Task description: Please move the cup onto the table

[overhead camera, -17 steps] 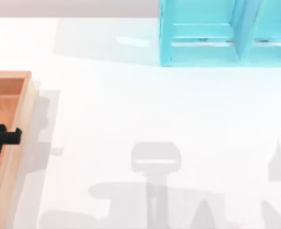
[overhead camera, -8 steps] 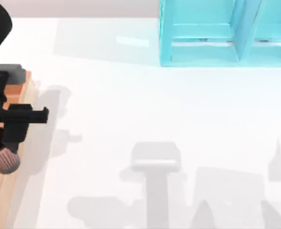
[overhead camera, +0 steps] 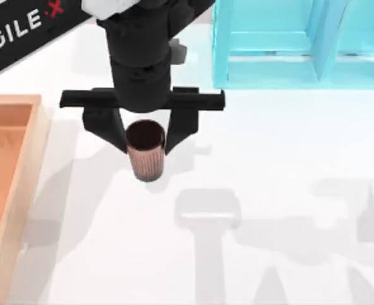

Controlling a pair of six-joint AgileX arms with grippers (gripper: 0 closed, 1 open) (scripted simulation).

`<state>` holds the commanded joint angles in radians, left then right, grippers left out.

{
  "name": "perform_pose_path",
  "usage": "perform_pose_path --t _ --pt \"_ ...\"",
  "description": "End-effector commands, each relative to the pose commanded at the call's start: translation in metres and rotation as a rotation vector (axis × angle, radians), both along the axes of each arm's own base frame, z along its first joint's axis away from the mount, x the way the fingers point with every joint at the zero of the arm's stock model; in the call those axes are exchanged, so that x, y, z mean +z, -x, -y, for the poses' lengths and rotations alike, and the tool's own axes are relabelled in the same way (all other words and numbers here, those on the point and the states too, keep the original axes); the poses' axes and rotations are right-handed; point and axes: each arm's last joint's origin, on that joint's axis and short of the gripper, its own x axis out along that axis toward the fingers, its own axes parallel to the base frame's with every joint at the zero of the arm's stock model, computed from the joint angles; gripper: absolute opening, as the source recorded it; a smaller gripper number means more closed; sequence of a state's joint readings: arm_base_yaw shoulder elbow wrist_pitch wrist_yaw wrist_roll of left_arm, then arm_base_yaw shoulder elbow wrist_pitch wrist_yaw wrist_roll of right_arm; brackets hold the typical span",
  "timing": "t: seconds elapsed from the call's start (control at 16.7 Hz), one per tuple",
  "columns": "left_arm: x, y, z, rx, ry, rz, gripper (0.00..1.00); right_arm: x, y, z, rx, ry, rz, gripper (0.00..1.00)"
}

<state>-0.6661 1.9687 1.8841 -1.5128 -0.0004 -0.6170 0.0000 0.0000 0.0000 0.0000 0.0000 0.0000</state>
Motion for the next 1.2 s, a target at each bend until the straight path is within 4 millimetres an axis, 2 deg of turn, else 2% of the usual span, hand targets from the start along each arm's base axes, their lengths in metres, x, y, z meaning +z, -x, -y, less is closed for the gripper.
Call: perform_pose_path --t 0.24,0.42,0.54,0.96,1.2 --pt "-0.006 0.016 0.087 0.002 0.025 0.035 0.00 0.000 0.000 0.000 0.000 0.000 0.000 1.00" --pt "-0.021 0.031 0.125 0.018 0.013 0.028 0.00 0.000 0.000 0.000 0.000 0.000 0.000 1.00" --pt "-0.025 0.035 0.133 0.023 0.006 0.022 0.00 0.000 0.000 0.000 0.000 0.000 0.000 1.00" --pt "-0.029 0.033 0.133 0.026 0.008 0.037 0.00 0.000 0.000 0.000 0.000 0.000 0.000 1.00" --pt "-0.055 0.034 0.134 0.024 0.004 0.010 0.00 0.000 0.000 0.000 0.000 0.000 0.000 1.00"
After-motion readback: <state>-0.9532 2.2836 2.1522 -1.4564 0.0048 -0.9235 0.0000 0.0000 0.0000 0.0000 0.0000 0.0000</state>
